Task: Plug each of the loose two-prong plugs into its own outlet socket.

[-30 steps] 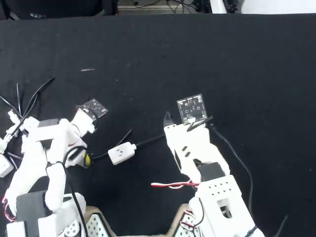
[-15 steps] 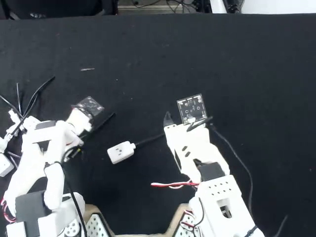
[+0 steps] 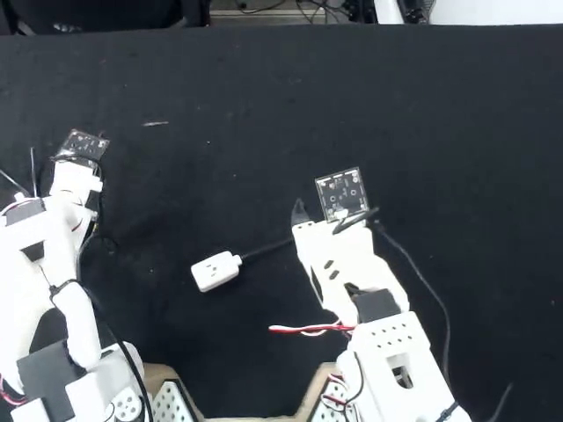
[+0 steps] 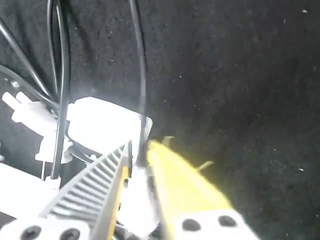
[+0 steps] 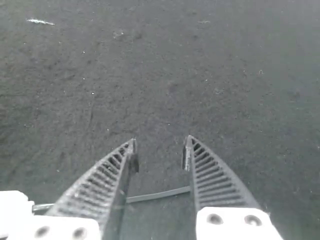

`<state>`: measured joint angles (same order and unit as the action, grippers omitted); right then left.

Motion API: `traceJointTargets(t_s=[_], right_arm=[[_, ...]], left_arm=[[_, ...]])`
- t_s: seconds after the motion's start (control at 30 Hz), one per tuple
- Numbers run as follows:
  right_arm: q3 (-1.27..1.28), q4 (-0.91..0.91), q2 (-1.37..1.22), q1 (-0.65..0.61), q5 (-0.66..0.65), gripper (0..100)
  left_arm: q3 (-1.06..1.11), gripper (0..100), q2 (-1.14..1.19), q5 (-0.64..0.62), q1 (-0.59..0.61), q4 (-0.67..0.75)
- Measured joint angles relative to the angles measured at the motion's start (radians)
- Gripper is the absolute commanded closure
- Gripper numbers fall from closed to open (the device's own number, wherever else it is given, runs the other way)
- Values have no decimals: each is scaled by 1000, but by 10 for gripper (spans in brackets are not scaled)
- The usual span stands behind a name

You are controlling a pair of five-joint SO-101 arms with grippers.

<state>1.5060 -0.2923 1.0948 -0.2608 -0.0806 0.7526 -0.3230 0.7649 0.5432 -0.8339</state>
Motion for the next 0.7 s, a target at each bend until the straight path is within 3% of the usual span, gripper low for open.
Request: traceJointTargets(t_s=[0.17,0.3,0.47,0.7], right_arm=[[0,0,0,0,0,858],[0,0,0,0,0,858],[0,0,0,0,0,858],[-5,0,0,140,54,858]], left_arm=[[-32,766,-3,-103,2,-9],[-110,773,-61,-201,-61,-172],[-157,773,-144,-282,-299,-374],[-35,773,-172,-376,-621,-261]])
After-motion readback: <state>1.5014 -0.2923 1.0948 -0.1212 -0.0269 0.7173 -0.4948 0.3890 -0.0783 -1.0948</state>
